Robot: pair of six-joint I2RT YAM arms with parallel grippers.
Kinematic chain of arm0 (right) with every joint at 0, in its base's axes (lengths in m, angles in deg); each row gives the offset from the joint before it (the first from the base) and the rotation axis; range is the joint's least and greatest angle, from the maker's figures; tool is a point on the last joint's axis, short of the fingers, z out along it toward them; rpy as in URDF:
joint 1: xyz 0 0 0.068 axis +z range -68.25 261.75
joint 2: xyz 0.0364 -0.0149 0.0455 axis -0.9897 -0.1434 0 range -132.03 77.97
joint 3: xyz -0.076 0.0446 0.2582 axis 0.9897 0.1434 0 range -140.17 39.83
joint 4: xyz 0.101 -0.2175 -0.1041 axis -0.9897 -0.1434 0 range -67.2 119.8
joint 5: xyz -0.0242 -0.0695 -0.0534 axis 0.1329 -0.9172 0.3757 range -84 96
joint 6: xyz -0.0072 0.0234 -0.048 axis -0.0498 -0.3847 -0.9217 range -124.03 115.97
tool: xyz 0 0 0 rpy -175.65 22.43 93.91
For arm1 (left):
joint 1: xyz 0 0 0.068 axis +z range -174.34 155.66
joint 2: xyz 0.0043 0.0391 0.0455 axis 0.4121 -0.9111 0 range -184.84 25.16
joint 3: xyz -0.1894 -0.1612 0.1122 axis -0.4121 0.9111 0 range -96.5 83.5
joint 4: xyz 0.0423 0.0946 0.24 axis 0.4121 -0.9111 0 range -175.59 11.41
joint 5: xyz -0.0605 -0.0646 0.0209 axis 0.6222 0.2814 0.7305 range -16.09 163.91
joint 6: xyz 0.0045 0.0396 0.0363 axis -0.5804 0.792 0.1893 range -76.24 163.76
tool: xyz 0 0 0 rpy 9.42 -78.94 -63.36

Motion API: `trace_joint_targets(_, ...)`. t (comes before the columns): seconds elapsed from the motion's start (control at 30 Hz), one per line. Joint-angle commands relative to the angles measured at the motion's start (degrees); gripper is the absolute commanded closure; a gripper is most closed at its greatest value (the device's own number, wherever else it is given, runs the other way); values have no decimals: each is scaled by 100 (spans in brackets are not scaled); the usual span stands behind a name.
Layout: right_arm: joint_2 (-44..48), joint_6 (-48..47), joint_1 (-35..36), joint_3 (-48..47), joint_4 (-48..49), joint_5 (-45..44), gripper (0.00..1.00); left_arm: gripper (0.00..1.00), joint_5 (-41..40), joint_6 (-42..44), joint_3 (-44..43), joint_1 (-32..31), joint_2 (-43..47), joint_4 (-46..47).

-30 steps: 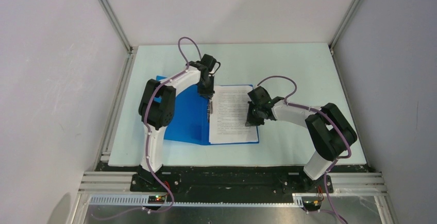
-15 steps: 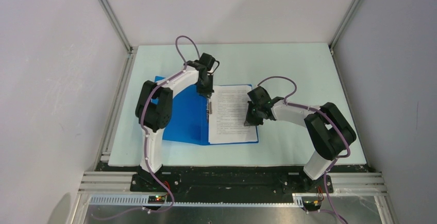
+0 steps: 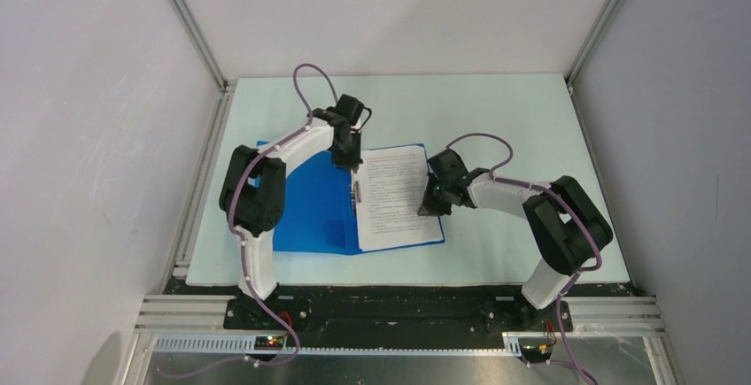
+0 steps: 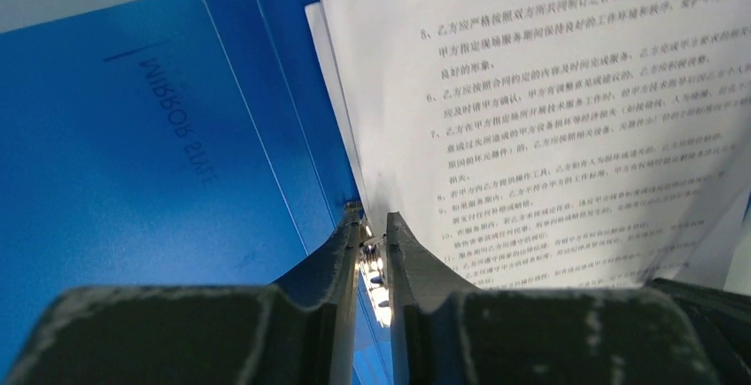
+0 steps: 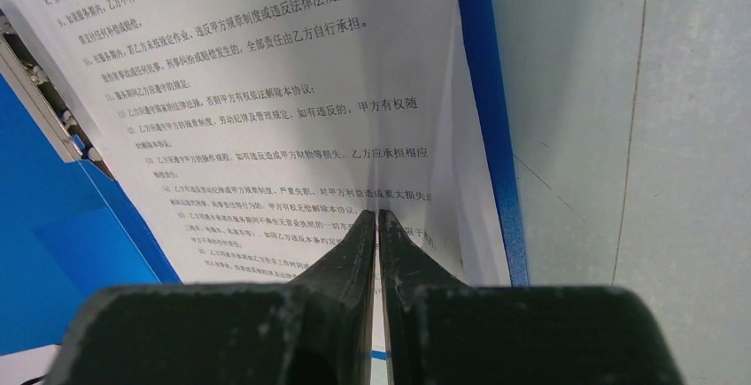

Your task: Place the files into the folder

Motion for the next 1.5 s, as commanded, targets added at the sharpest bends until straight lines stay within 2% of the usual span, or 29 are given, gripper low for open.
trace_joint_targets(0.0,-284,74,-3,143,25,-222,91,80,218,63,191,-96,590,-21)
trace_joint_targets(0.77,-251,229,72,148,-14,-443,92,78,146,90,1112,-366,1555,-25)
trace_joint_targets(1.47,-202,245,156,142,-25,-490,91,79,320,-275,1639,-826,1700,-21)
